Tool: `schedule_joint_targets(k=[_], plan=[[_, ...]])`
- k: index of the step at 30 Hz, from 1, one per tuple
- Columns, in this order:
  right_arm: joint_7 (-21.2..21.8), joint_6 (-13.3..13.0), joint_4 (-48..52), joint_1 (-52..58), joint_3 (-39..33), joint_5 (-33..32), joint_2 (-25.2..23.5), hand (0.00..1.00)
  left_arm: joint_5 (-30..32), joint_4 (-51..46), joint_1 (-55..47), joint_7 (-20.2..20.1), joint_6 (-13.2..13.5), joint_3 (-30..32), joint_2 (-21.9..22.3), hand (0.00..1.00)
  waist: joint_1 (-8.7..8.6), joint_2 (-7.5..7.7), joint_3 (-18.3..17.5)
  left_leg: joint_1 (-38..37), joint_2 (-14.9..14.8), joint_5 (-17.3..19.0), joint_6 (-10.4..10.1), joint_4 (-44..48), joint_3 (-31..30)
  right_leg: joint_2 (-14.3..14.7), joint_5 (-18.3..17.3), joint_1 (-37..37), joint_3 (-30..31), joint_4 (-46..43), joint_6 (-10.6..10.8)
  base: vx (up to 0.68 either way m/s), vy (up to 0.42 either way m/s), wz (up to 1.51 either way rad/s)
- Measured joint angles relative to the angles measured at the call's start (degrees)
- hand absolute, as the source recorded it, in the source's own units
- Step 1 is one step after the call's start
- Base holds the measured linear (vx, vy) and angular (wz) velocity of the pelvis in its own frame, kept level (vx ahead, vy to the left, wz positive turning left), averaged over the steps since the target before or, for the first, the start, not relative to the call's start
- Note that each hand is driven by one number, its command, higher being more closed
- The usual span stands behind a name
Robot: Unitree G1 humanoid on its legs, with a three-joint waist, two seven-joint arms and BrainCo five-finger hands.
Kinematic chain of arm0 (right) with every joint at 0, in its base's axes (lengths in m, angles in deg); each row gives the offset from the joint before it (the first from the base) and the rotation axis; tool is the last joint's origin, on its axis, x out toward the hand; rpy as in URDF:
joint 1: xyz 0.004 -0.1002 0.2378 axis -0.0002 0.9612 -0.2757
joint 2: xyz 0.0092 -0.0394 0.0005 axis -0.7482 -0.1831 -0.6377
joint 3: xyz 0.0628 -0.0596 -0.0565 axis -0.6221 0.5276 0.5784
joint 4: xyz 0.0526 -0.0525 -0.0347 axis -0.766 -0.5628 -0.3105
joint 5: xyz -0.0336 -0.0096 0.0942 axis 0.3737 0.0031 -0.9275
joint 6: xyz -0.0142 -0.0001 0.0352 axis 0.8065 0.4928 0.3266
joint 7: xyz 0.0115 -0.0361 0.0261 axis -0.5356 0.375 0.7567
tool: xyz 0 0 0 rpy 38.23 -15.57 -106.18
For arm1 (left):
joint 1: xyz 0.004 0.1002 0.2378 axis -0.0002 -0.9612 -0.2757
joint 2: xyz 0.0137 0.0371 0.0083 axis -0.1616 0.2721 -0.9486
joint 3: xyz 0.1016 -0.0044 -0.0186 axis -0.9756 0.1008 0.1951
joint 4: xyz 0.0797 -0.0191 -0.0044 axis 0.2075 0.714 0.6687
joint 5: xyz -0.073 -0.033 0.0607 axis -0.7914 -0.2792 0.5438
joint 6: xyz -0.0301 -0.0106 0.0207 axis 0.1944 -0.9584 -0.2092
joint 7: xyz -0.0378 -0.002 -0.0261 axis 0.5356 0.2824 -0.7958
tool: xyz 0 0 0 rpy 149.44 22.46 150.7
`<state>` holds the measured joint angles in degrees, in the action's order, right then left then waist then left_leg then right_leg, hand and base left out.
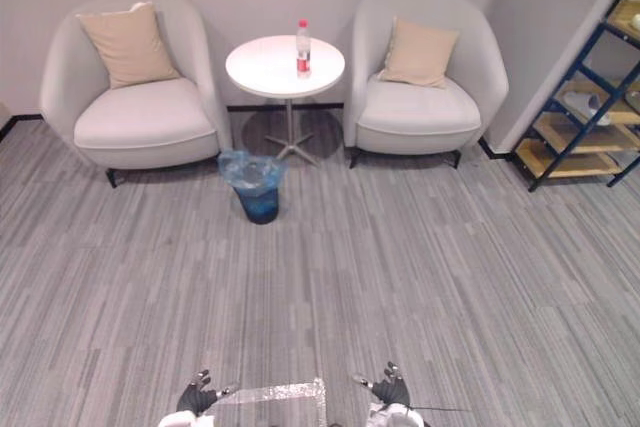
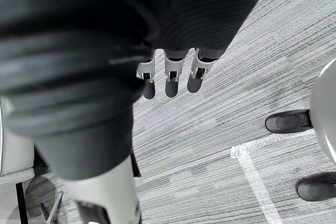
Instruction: Gather rubbish on tea table into small bin, then transfer packed bag to large trash can.
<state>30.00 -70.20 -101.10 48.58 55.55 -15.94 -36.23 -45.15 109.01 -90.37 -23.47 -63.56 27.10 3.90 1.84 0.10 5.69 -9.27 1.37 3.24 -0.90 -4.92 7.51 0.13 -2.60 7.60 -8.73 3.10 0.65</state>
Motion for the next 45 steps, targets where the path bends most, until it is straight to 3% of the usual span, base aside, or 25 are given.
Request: schedule_joint_targets(k=[32,37,39,40,42,43,45], plan=[[0.1,1.26,-2.09,-2.08,1.56,-1.3,-0.03,0.0,0.04,3.27,2.48,-0.15,-0.71,0.04,-0.47,0.0,0.03,0.14,0.32,0.51,-1.24,2.49,-1.32,1.18,4.2,1.41,0.3,-0.44,3.02,1.91,-0.4,-0.01,-0.036,-0.06],[0.1,1.1,-1.42,-2.07,1.53,-2.68,0.12,0.0,0.06,3.17,3.23,-0.13,-1.27,-0.04,-0.61,0.0,0.04,-0.38,1.12,4.86,-2.94,8.36,-1.21,11.31,4.62,1.98,-0.93,-0.64,2.94,0.76,-1.08,-0.01,-0.058,-0.05],[0.09,0.85,-1.2,-2.08,1.6,-2.96,0.15,0.0,0.3,2.44,3.46,-0.17,-1.46,-0.07,-0.94,0.0,0.06,-0.49,1.48,10.22,-5.22,12.33,-3.09,23.75,5.02,2.64,-3.3,-1.18,2.83,-0.05,-2.69,-0.01,-0.069,0.06],[0.09,0.82,-1.18,-2.12,1.63,-2.98,0.1,0.0,0.58,2.05,3.57,-0.17,-1.51,-0.05,-1.17,0.0,0.06,-0.27,1.66,12.47,-5.87,12.46,-3.32,28.23,5.41,2.64,-3.61,-1.18,2.77,-0.3,-2.87,0.0,-0.081,0.02],[-0.03,0.77,-0.06,-1.99,1.66,-4.11,0.74,0.0,0.54,-0.65,3.83,-0.13,-1.45,0.1,-0.88,0.0,0.53,-1.2,3.59,20.74,-10.13,10.23,-4.36,48.67,6.44,3.25,-4.69,0.63,3.75,-2.07,-4.55,0.07,-0.068,-0.14],[-0.19,0.75,0.38,-2.01,1.71,-4.58,0.8,0.0,0.54,-0.84,3.89,-0.1,-1.36,0.11,-0.79,0.0,0.66,-1.26,3.91,22.38,-10.84,9.17,-4.11,51.92,6.41,3.31,-5.02,1.14,4.16,-2.32,-4.86,0.19,0.043,-0.35],[-0.74,0.78,0.47,-2.1,1.82,-4.7,1.81,0.0,0.58,-1.44,4.29,-0.06,-1.32,0.16,-0.32,0.0,1.13,-1.93,4.26,26.16,-11.45,12.79,-3.35,54.76,6.16,2.22,-6.65,1.66,6.8,-3.63,-5.3,0.22,0.084,-0.53]])
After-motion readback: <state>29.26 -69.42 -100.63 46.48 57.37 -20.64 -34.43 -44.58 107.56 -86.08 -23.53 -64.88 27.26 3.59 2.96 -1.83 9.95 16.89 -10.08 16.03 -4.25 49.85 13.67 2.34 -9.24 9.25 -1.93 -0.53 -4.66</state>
